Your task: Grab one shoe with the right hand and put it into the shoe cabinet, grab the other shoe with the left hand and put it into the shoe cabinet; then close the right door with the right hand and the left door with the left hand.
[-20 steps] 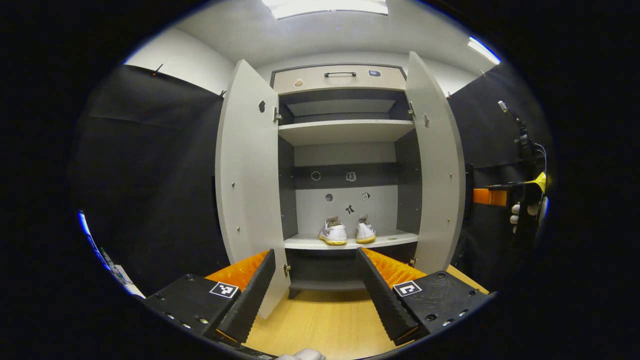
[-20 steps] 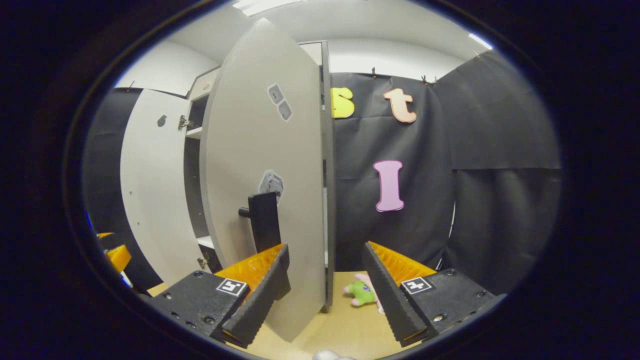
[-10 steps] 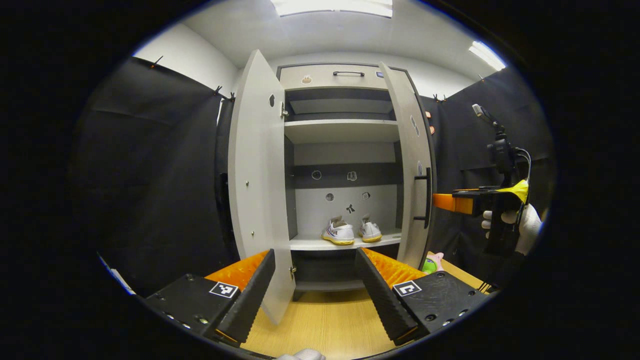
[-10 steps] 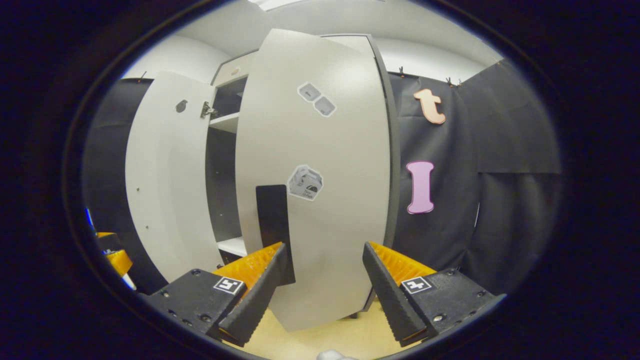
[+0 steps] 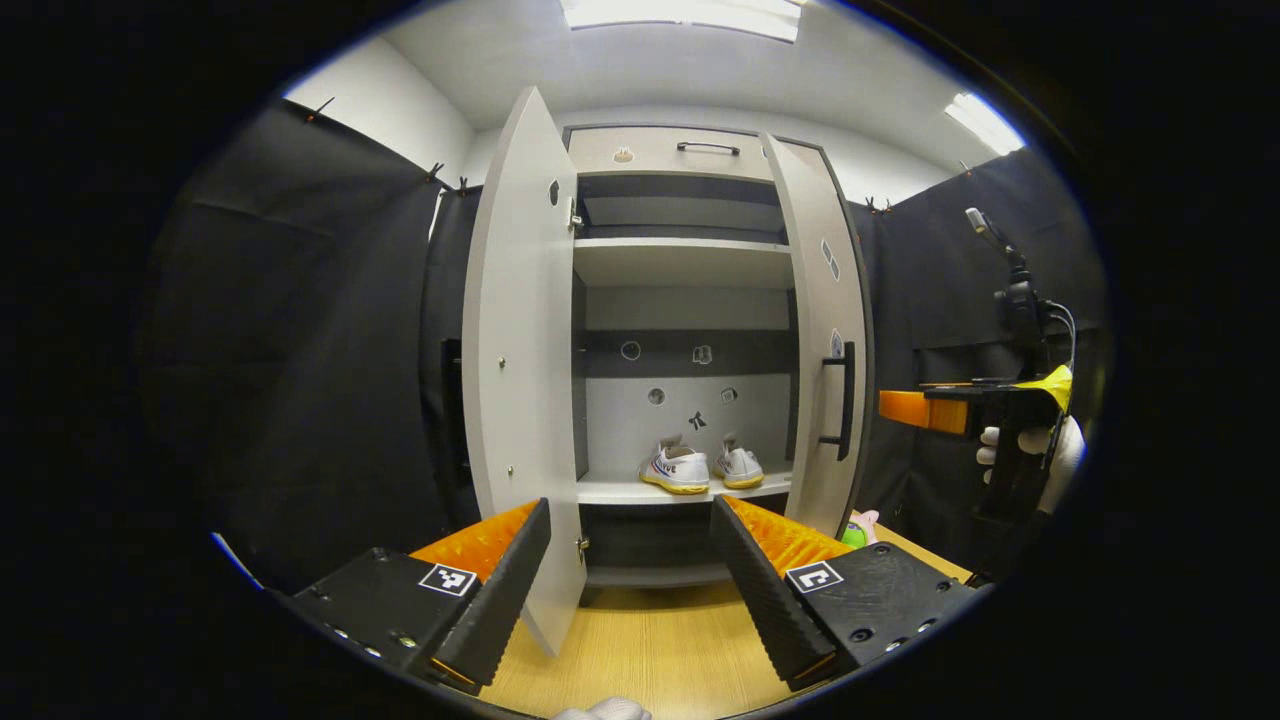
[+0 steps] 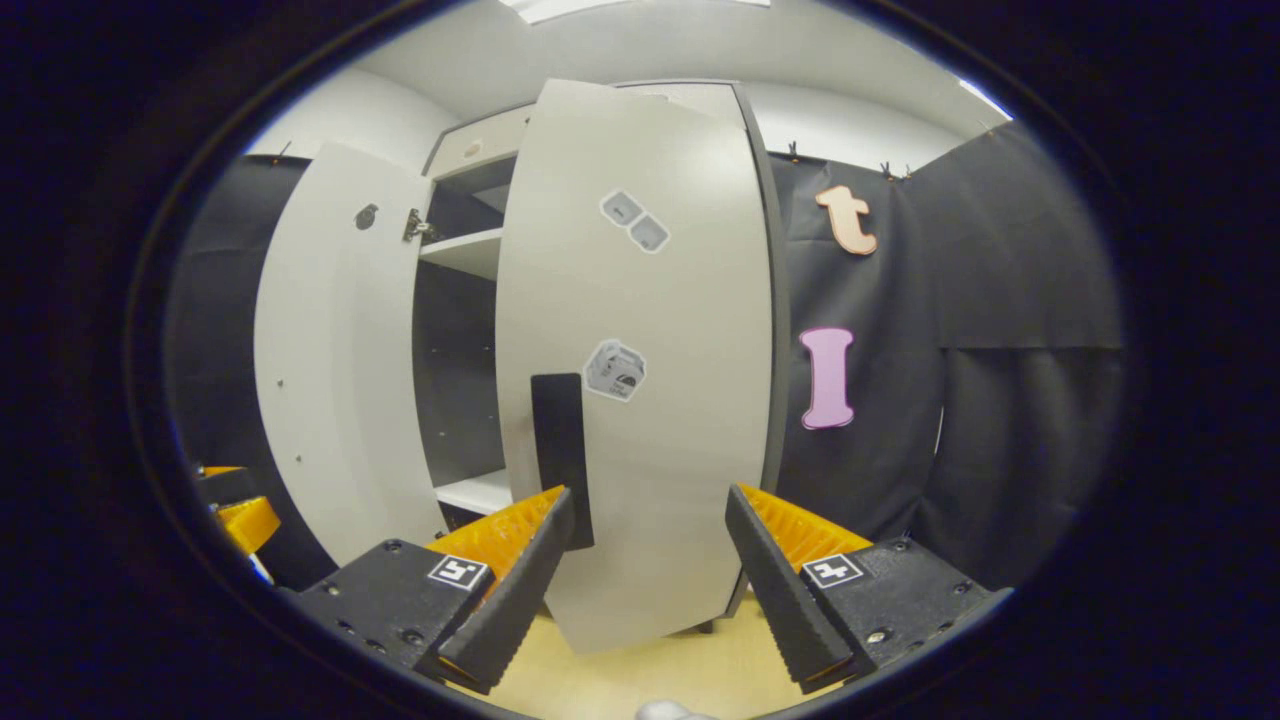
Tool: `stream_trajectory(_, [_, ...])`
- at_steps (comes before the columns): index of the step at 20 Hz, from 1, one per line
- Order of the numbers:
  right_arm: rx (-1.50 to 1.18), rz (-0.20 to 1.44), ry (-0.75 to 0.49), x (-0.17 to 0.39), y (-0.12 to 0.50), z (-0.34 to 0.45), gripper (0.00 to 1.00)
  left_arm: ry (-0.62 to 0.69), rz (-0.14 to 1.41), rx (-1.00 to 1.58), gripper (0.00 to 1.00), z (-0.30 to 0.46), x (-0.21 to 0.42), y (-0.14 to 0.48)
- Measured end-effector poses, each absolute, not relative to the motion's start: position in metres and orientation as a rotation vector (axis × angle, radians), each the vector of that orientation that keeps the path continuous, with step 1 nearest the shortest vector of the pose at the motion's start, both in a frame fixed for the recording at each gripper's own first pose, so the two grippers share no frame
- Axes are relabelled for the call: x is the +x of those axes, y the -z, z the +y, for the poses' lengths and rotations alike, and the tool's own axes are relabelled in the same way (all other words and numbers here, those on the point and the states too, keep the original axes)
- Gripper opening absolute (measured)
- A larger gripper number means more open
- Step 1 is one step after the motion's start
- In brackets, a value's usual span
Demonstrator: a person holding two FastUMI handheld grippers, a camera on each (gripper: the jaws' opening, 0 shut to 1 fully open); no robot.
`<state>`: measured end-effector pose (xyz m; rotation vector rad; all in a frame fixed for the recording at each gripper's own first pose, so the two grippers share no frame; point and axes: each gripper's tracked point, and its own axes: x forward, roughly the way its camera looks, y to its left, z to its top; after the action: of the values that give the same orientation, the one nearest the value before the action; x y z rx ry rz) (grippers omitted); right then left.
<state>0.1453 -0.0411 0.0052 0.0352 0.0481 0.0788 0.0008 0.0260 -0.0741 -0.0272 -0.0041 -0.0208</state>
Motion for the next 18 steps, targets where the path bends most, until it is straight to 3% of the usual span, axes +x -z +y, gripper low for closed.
stream_trajectory(9, [0.0,0.134,-0.035,0.103,0.039,-0.036,0.96,0.02,-0.001,-0.025,0.96,0.061,-0.002,0.076])
stream_trajectory(18, [0.012,0.207,-0.013,0.062,0.08,-0.007,0.99,-0.134,-0.038,0.039,0.96,0.175,0.012,0.062])
